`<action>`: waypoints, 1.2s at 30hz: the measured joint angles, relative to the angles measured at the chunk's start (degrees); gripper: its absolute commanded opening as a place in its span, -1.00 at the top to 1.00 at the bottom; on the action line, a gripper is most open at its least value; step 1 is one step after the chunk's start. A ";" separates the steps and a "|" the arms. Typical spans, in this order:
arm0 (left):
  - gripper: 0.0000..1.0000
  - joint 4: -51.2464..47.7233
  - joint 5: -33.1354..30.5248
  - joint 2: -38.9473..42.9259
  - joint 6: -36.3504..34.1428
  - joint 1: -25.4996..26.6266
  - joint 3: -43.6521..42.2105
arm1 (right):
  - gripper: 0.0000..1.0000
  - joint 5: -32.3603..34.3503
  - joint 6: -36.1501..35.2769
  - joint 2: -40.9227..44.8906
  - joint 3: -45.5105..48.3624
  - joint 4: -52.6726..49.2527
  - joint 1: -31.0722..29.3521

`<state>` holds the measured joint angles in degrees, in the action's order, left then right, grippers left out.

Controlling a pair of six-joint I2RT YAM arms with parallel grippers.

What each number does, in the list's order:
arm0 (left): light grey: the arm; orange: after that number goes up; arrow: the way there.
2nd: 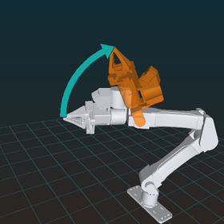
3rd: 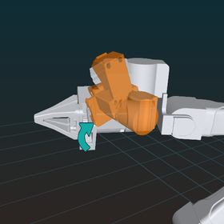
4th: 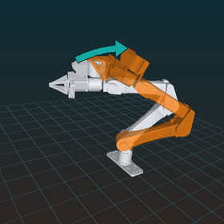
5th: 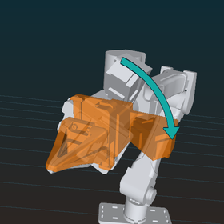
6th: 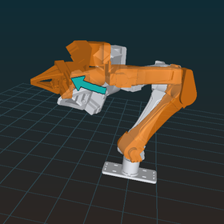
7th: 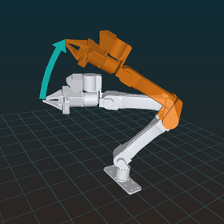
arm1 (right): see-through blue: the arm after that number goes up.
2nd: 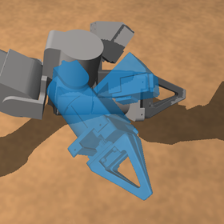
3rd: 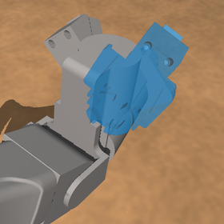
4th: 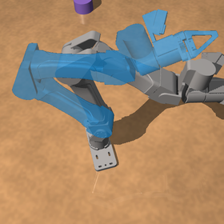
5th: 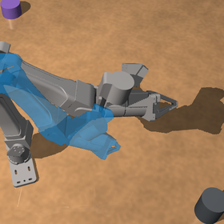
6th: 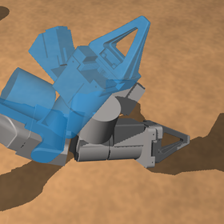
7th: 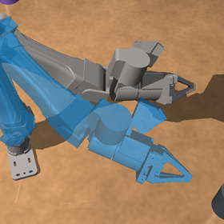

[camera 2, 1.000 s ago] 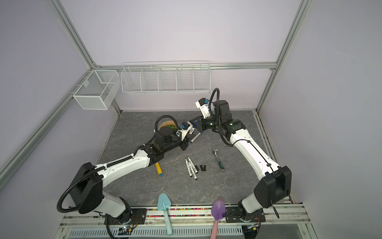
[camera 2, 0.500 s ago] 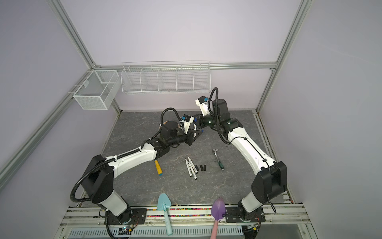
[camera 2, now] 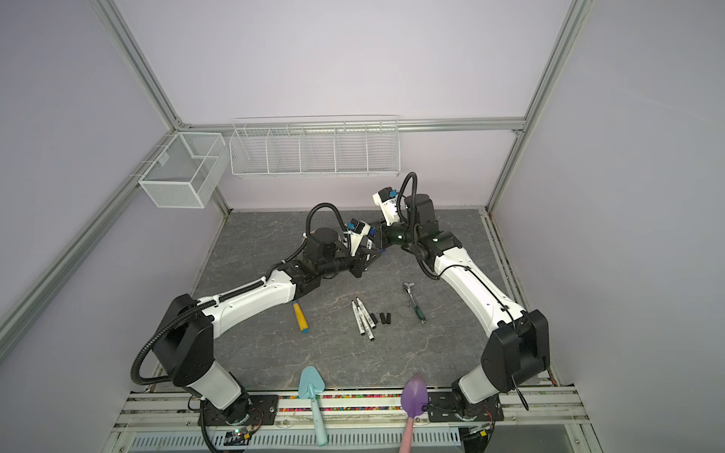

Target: Insert the pens into the pen caps

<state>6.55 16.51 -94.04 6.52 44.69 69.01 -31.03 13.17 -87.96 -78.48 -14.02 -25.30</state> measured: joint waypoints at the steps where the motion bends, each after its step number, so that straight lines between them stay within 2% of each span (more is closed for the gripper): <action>1: 1.00 -1.31 0.11 0.26 -0.68 0.00 0.00 | 0.86 -0.48 0.20 0.07 0.50 0.02 0.07; 11: 1.00 -9.05 0.44 0.92 -5.16 0.00 0.31 | 0.86 -4.50 1.88 0.26 4.39 0.02 0.72; 16: 1.00 -9.62 0.28 0.92 -5.42 0.00 0.55 | 0.86 -4.61 1.86 0.31 4.57 0.09 0.74; 21: 1.00 -15.89 -1.27 0.90 -6.29 0.37 3.69 | 0.86 -4.55 1.86 0.33 4.55 -0.24 0.74; 27: 1.00 -16.61 -5.75 0.37 -9.51 1.79 4.48 | 0.86 -2.54 1.70 0.52 4.00 -3.02 0.72; 36: 1.00 -16.76 -6.69 -2.86 -7.13 2.05 8.35 | 0.86 2.56 2.45 0.42 3.06 -3.19 0.92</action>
<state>-10.22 9.82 -96.90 -0.60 46.74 77.36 -28.47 15.62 -87.55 -75.42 -17.21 -24.38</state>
